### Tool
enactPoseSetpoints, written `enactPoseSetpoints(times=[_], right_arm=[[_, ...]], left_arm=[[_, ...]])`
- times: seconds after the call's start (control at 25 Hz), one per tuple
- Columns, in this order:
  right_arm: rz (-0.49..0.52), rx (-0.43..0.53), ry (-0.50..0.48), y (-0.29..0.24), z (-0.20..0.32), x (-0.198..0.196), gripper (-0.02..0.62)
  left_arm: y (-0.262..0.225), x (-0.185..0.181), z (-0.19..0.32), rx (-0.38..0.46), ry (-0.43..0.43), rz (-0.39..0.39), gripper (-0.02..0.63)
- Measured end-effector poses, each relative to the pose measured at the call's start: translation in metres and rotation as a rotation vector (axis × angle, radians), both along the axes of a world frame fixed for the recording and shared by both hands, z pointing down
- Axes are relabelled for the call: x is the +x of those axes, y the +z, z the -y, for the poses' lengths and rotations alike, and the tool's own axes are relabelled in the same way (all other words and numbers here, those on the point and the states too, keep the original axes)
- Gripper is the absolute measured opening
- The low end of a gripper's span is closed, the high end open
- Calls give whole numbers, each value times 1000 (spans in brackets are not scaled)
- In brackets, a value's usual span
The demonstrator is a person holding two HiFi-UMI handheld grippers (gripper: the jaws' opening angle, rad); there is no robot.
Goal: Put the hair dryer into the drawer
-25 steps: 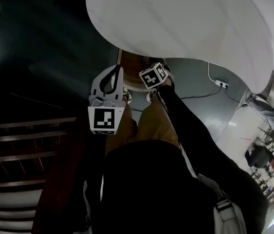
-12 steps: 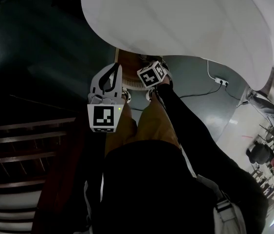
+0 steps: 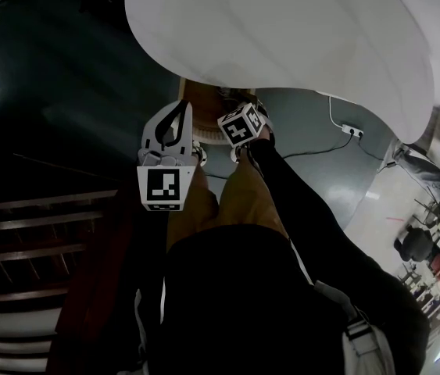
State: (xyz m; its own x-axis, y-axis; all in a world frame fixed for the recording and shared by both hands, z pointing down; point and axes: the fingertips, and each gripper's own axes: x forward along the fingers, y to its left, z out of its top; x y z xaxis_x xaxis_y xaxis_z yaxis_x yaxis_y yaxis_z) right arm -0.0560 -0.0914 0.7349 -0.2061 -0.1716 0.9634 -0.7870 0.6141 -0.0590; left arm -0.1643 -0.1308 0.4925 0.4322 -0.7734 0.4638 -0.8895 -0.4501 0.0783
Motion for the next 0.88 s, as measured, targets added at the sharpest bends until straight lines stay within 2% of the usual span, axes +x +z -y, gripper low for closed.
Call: enactPoseSetpoints(times=[0.4, 0.88], right_arm=[[101, 57, 32, -27, 12, -5, 239], [196, 152, 19, -75, 8, -14, 241]], left_arm=[[-11, 6, 4, 32, -20, 5, 18], [-31, 22, -5, 85, -50, 7, 18]])
